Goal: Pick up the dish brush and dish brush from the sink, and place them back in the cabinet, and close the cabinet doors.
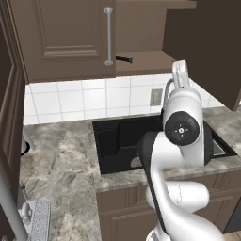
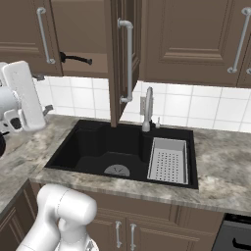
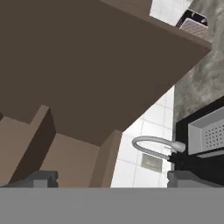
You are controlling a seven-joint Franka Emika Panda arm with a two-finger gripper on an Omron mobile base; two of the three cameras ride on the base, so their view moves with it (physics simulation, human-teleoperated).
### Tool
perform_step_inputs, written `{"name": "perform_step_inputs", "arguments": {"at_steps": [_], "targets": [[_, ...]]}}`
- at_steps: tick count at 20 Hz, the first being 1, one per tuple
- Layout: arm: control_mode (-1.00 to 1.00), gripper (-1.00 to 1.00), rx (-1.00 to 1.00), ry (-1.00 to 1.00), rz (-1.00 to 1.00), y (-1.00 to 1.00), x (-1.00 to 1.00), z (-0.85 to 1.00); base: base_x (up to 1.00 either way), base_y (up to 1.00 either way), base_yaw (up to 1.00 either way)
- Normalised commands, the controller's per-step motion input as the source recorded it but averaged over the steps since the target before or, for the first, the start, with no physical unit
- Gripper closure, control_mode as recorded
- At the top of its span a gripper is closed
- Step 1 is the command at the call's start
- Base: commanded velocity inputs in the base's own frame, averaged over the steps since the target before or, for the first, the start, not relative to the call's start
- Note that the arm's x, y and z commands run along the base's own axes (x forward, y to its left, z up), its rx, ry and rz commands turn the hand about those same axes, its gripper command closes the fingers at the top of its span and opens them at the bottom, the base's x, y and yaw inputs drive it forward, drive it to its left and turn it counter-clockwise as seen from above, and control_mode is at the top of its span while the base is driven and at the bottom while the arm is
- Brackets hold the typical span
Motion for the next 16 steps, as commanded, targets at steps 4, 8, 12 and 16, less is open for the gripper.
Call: {"name": "perform_step_inputs", "arguments": {"at_steps": [4,8,12,16], "targets": [[-1.00,-1.00,0.12,0.00,-0.11,-0.28,-0.47,0.02,0.00,0.00,0.00],[-1.00,-1.00,0.11,0.00,-0.10,-0.29,-0.49,0.01,0.00,0.00,0.00],[-1.00,-1.00,0.04,0.00,-0.10,-0.33,-0.36,0.00,0.00,0.00,0.00],[-1.00,-1.00,0.02,0.00,-0.11,-0.40,-0.31,0.00,0.00,0.00,0.00]]}}
